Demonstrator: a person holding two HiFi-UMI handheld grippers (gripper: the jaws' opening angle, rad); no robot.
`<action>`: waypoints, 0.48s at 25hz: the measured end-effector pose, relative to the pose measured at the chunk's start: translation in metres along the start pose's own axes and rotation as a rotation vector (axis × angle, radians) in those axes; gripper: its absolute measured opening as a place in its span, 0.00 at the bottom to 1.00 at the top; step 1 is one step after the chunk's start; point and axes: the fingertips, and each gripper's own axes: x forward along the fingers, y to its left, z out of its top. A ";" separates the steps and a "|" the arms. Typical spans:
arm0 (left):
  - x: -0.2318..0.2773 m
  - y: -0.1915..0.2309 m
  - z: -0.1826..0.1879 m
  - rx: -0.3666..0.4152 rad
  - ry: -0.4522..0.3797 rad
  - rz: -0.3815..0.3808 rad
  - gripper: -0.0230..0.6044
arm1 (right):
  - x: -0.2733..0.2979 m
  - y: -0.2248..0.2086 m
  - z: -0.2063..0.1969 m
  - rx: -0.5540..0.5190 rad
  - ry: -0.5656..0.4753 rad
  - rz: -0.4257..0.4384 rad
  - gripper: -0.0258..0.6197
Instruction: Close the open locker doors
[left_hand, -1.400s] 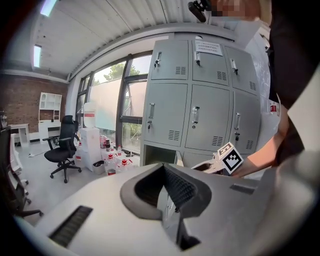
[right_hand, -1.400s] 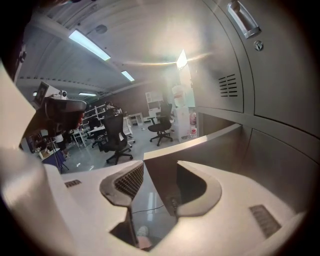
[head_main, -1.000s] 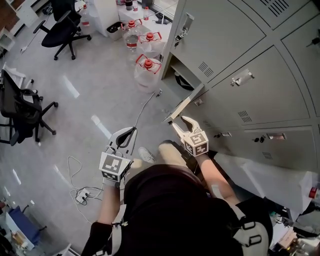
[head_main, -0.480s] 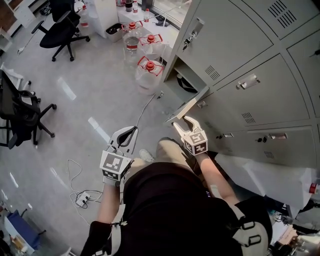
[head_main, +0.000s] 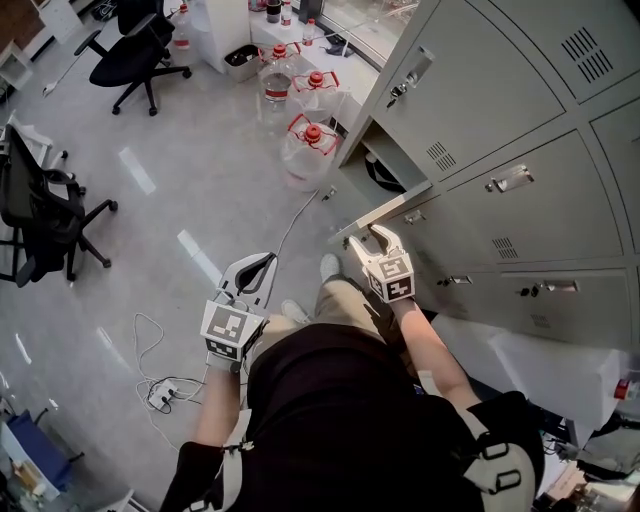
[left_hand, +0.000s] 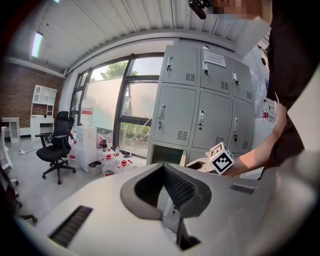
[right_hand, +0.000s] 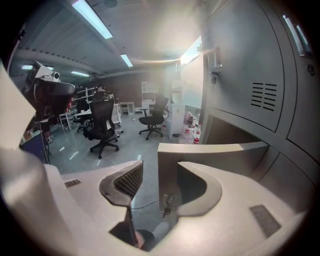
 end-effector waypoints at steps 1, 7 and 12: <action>0.001 0.002 0.000 0.001 0.002 0.001 0.05 | 0.004 0.000 0.003 -0.004 -0.003 0.004 0.36; 0.013 0.014 0.005 -0.001 0.004 0.020 0.05 | 0.026 -0.008 0.018 -0.022 -0.007 0.024 0.36; 0.027 0.026 0.009 -0.010 0.012 0.045 0.05 | 0.044 -0.017 0.030 -0.037 -0.007 0.051 0.36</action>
